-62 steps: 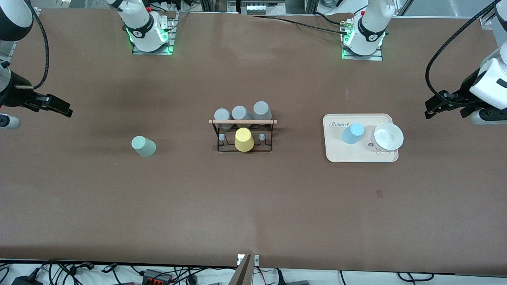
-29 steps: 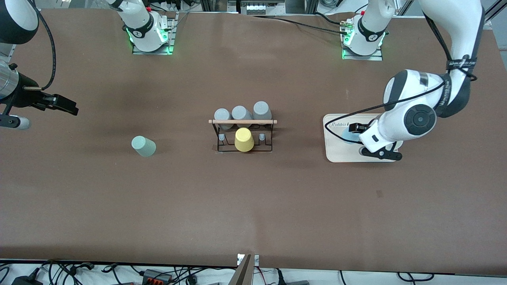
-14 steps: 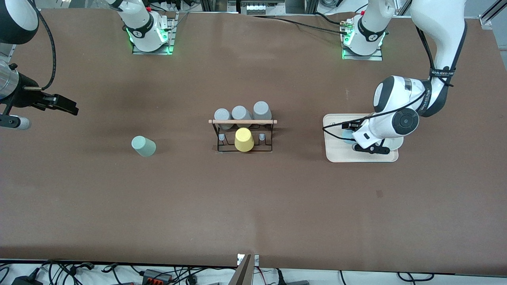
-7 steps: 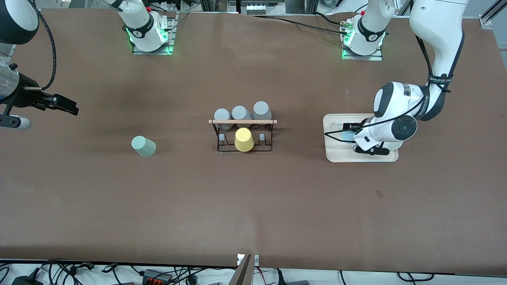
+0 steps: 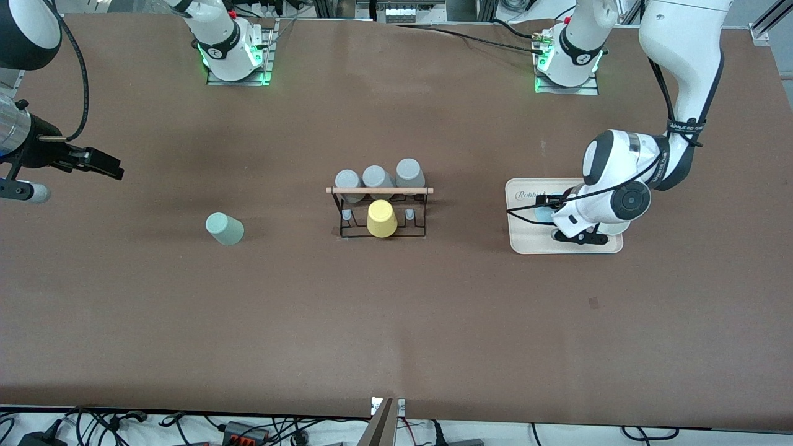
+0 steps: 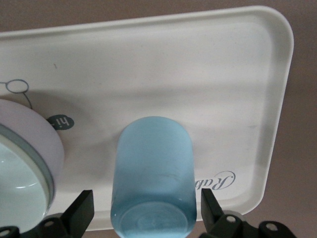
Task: Hang scattered cups on rack with three cups
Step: 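Close the left gripper on the light blue cup and lift it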
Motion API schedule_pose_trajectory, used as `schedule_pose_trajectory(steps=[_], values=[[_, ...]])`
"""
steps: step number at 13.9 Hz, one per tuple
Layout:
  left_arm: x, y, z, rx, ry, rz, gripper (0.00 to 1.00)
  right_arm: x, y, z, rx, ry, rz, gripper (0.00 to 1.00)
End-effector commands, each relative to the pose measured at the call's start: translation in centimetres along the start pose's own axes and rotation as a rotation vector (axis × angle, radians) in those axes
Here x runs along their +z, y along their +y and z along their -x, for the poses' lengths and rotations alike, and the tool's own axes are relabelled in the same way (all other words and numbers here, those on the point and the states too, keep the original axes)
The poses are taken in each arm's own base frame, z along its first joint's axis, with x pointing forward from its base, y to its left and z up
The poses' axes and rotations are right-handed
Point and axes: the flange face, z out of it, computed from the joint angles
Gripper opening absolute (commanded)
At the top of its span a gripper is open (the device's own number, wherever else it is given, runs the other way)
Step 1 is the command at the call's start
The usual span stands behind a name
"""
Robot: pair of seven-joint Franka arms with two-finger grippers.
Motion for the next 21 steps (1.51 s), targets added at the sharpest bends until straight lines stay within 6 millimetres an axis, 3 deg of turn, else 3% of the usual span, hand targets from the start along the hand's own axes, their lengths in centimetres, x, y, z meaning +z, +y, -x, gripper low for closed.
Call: schedule_pose_trajectory(steps=[1, 2, 5, 7, 9, 11, 14, 16, 19, 21], values=[[-0.1, 0.2, -0.4, 0.005, 0.001, 0.016, 0.9, -0.1, -0.1, 0.3, -0.014, -0.007, -0.009, 1.0], [-0.1, 0.3, -0.3, 0.008, -0.002, 0.015, 0.77, -0.1, -0.2, 0.3, -0.015, -0.007, -0.009, 1.0], [-0.5, 0.5, -0.1, 0.007, -0.011, 0.013, 0.51, -0.1, -0.1, 0.3, -0.014, -0.007, -0.009, 1.0], [-1.6, 0.6, -0.3, 0.006, -0.012, 0.014, 0.41, -0.1, -0.1, 0.3, -0.014, -0.008, -0.009, 1.0], [-4.9, 0.9, -1.1, 0.01, -0.02, 0.017, 0.39, -0.1, 0.0, 0.3, -0.012, -0.008, -0.009, 1.0], [-9.7, 1.3, -2.2, 0.016, -0.009, 0.021, 0.38, -0.1, -0.1, 0.3, -0.014, -0.007, -0.009, 1.0], [-15.0, 2.8, -4.7, 0.038, 0.084, 0.024, 0.36, -0.1, 0.0, 0.3, -0.012, -0.005, -0.009, 1.0], [-16.7, 5.3, -5.8, 0.074, 0.129, 0.029, 0.36, 0.0, -0.1, 0.2, -0.014, -0.005, -0.01, 1.0], [-19.5, 11.1, -6.3, 0.155, 0.202, 0.023, 0.36, 0.0, 0.2, 0.2, -0.009, -0.005, -0.01, 1.0], [-19.9, 15.3, -5.8, 0.203, 0.214, 0.047, 0.36, 0.0, 0.2, 0.2, -0.009, -0.006, -0.011, 1.0]])
